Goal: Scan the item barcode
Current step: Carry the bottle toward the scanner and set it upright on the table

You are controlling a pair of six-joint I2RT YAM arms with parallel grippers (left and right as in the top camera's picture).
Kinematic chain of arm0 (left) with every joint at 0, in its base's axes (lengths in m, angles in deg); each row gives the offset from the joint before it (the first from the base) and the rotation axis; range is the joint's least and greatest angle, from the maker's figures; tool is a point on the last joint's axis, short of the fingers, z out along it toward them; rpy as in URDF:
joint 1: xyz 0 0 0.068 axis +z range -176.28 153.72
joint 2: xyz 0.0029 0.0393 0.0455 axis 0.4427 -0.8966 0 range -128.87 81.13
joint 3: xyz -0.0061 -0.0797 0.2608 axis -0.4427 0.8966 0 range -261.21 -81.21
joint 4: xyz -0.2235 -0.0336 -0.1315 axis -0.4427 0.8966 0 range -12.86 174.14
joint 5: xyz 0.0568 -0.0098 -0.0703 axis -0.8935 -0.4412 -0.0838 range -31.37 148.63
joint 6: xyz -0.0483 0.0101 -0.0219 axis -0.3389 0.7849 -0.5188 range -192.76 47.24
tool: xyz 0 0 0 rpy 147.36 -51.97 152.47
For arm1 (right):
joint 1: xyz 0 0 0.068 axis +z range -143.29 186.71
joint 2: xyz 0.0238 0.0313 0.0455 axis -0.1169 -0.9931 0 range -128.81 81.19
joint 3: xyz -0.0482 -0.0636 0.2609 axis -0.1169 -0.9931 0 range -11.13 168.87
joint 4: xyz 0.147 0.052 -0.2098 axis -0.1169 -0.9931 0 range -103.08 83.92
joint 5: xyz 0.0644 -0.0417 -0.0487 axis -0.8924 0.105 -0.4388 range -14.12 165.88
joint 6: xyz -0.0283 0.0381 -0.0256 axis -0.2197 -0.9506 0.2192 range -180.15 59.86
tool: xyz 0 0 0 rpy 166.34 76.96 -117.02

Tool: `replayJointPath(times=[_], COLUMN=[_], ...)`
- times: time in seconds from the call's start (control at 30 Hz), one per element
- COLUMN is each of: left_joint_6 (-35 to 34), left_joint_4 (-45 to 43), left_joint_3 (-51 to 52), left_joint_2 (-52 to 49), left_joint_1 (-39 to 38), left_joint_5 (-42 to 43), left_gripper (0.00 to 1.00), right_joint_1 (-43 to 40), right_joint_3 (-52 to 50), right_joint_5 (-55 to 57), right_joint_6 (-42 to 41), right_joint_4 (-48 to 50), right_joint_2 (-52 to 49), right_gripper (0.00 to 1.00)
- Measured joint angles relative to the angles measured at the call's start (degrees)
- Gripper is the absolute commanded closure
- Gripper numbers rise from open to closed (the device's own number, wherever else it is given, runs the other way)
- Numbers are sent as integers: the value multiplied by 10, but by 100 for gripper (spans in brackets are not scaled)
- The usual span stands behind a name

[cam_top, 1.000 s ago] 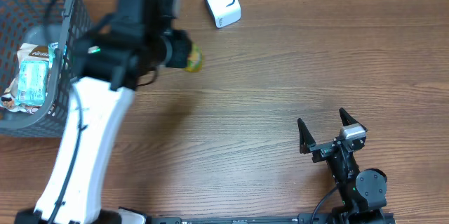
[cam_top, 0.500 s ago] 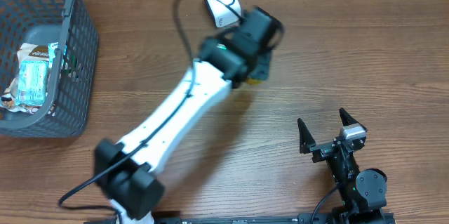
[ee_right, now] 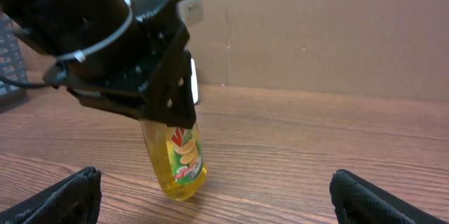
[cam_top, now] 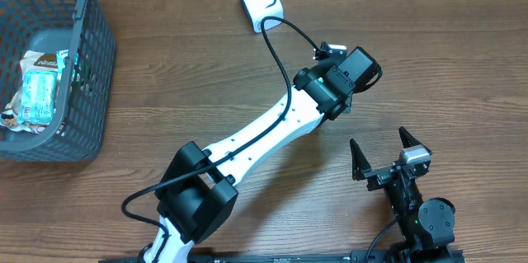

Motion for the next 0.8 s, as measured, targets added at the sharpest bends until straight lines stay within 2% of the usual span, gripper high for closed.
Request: replayJointPath(times=[0.23,0.37,0.4,0.47,0.57,0.63,0.8], left_joint_6=[-26,-30,-31,-36,-40,-37,-12], left_joint_4=[-8,-15,-15,-14,-13,-12,-3], left_joint_3=[0,0,0,0,0,0,-8], left_joint_2=[-32,-46,-46,-46,-46,-46,-44], left_joint_1=[-1,-1,-1,-1,-1,-1,-1], left_joint_5=[-11,-13,-13,-12,-9,-8,-2], left_gripper=[64,55,49,28,10,4,3], right_joint_1=[0,0,0,0,0,0,0], right_joint_3=[0,0,0,0,0,0,0], right_joint_5=[0,0,0,0,0,0,0], right_joint_6=[0,0,0,0,0,0,0], right_joint_4=[0,0,0,0,0,0,0], right_joint_2=[0,0,0,0,0,0,0], right_gripper=[0,0,0,0,0,0,0])
